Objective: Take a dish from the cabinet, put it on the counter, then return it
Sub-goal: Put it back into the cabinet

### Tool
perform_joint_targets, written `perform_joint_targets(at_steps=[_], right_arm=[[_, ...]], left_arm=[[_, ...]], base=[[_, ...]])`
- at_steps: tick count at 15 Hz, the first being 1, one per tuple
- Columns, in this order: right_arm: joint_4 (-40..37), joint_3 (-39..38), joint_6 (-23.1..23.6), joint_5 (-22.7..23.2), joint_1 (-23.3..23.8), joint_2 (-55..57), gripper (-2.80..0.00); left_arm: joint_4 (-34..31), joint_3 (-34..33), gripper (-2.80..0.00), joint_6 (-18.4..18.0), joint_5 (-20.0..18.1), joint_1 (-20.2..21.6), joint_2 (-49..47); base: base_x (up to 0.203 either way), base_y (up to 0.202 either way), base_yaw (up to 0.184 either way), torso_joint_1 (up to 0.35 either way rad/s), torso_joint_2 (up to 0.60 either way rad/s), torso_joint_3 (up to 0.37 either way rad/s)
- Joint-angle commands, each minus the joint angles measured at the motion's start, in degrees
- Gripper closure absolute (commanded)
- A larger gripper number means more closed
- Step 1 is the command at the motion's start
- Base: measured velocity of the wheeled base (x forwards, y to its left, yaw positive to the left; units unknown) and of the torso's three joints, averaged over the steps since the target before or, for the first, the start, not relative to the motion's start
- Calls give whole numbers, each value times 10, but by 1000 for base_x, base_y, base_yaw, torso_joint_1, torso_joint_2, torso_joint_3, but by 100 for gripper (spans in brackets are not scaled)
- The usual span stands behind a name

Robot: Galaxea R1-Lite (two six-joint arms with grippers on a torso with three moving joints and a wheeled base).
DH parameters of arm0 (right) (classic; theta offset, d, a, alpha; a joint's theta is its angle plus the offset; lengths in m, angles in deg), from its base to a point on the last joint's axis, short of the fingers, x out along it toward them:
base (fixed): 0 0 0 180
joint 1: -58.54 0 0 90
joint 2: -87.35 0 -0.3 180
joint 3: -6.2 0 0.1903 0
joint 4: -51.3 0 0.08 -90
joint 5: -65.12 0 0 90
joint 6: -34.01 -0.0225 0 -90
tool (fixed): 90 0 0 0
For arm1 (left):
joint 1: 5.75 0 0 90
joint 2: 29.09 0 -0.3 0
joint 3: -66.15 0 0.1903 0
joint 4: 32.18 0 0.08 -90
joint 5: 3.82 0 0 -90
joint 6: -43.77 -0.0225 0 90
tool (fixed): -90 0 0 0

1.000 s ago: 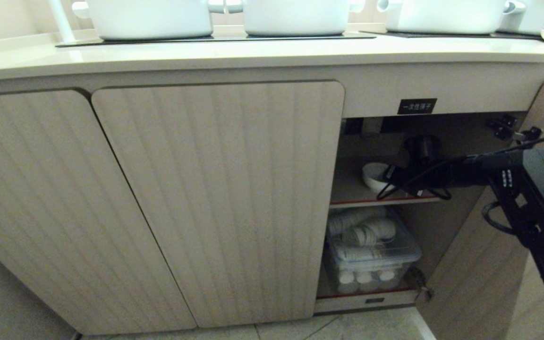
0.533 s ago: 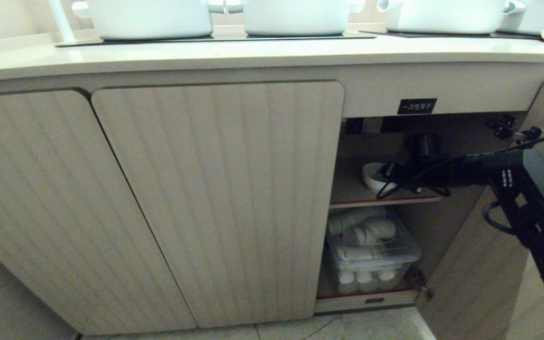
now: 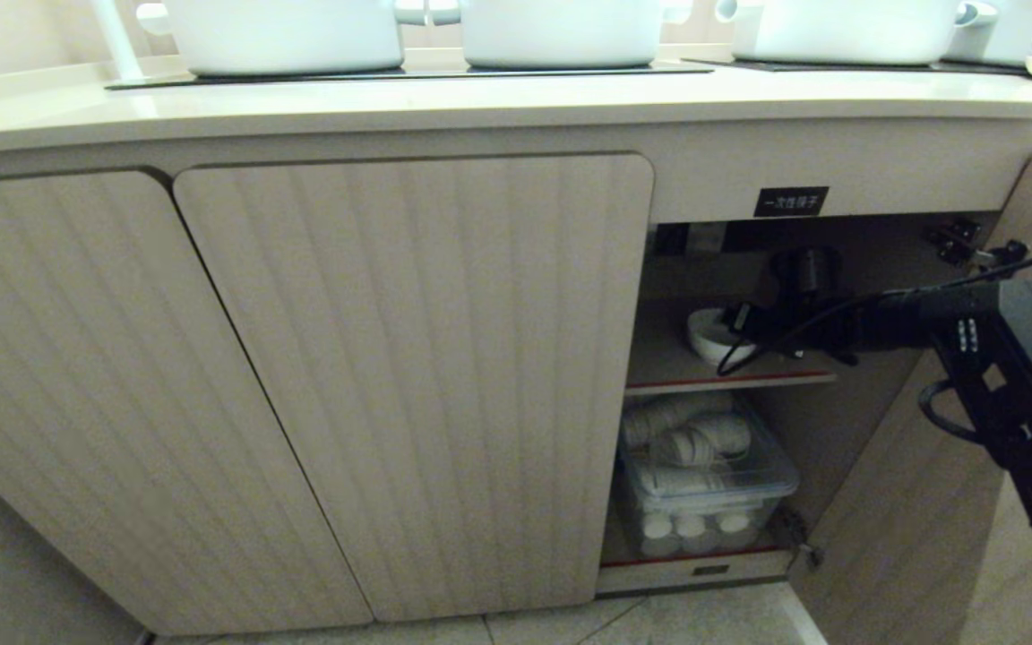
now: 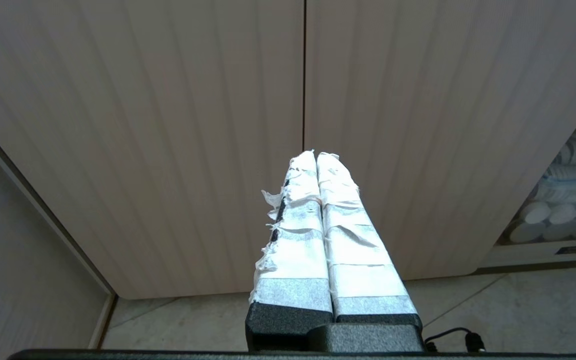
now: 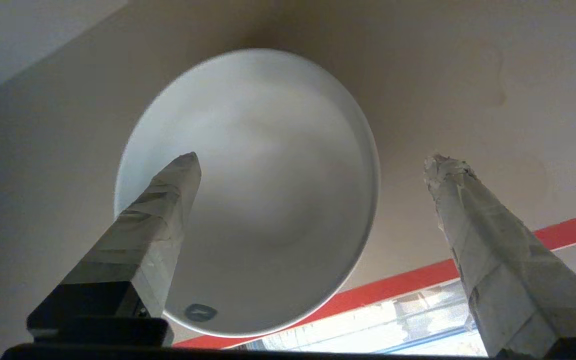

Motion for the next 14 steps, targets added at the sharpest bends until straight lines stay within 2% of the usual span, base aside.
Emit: perform_joint_targets(at_steps=[1,7,11,14], right_arm=[[1,0,-1,-2,-1,-6,-280],[1,-6,0,-5,-3,-21,-280],[0,-9,-1,-24,-3,-28,-280],[5,-20,26,-29,-3,-35,-280]], left_arm=[[0,0,0,0,0,0,0],[0,0,0,0,0,1,0],[0,0,0,0,0,0,0],[0,0,0,0,0,0,0]], base=[[0,0,0,0,0,0],[0,0,0,0,0,0],[0,0,0,0,0,0],[0,0,0,0,0,0]])
